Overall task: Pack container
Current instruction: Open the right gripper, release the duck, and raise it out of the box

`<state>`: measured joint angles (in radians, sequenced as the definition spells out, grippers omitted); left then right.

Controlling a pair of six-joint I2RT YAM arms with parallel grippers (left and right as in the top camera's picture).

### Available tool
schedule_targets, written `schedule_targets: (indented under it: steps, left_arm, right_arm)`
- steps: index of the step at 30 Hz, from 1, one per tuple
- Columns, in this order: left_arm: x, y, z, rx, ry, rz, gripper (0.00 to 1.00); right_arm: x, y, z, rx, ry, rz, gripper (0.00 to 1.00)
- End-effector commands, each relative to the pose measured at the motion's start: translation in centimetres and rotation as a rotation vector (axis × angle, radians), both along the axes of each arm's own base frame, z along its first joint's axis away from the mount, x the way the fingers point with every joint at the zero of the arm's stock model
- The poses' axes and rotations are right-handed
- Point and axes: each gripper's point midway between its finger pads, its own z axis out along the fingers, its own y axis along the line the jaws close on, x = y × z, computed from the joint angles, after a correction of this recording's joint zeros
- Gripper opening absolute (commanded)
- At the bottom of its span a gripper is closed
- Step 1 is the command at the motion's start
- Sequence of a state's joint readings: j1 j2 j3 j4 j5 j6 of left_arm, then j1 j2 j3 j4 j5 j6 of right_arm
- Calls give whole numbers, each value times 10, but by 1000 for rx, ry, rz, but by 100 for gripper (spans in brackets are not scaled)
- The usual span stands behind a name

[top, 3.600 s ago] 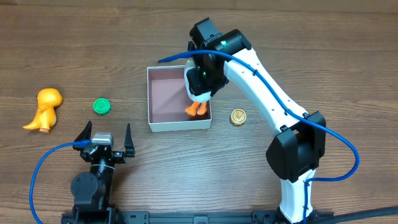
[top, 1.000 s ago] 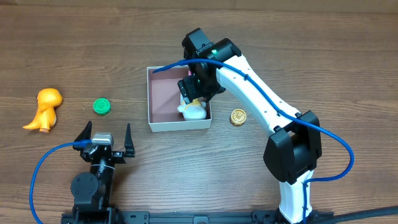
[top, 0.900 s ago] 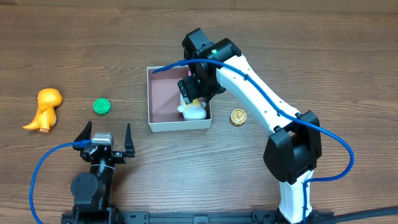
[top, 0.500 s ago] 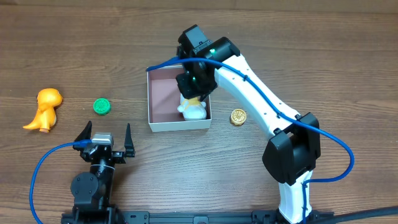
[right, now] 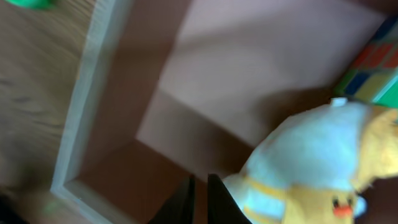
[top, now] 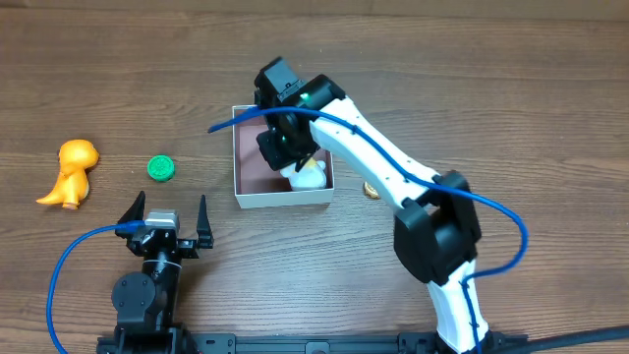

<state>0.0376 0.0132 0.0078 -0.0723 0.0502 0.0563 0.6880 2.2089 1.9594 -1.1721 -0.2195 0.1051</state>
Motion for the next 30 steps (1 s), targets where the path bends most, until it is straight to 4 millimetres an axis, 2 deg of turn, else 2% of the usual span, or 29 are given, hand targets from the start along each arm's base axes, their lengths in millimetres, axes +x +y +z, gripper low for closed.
schedule_targets:
  steps: [1,11,30]
  left_arm:
    - [0,-1,-1,14,0,-10,100]
    - [0,-1,-1,14,0,-10,100]
    - [0,-1,-1,14,0,-10,100]
  right_arm:
    - [6,-11,-13,-68,-17,-15,10]
    - [20,-30,-16,-174,-90,-74,10]
    - [22,-38,-16,-214,-102,-102,11]
